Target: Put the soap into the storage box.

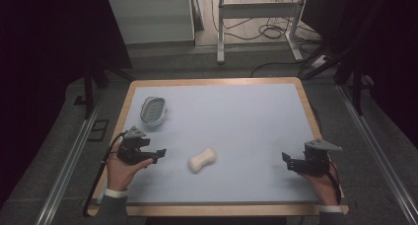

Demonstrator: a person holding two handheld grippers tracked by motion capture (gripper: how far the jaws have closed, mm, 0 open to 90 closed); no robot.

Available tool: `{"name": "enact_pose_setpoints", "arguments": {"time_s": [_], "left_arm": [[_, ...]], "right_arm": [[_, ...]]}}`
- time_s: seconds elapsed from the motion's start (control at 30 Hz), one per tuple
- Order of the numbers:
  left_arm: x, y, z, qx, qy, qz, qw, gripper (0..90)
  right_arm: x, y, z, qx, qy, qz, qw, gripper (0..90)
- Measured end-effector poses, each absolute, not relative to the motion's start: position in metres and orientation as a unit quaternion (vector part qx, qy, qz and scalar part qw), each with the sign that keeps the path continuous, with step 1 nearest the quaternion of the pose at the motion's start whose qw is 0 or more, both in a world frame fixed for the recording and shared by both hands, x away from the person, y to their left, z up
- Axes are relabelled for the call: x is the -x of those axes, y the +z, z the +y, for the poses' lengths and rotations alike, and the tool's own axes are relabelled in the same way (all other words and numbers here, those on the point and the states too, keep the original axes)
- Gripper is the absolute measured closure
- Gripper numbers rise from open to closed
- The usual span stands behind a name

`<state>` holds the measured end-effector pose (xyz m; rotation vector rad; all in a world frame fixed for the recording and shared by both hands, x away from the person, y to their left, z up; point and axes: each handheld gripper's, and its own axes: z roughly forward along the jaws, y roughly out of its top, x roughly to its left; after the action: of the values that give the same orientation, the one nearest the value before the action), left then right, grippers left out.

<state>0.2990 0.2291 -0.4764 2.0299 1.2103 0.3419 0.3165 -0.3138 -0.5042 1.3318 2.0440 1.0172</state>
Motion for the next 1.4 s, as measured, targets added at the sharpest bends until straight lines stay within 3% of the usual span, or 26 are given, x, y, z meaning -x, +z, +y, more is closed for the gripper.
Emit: {"name": "enact_pose_setpoints", "arguments": {"time_s": [0.63,1.4], "left_arm": [[-0.306,-0.434,0.215,-0.818,0.149,0.433,0.348,22.5],[-0.317,-0.429,0.169,-0.861,0.137,0.379,0.31,22.5]], "right_arm": [[-0.314,-0.505,-0.318,-0.492,0.362,0.75,0.255,6.5],[-0.312,-0.502,-0.319,-0.493,0.355,0.75,0.261,6.5]]}}
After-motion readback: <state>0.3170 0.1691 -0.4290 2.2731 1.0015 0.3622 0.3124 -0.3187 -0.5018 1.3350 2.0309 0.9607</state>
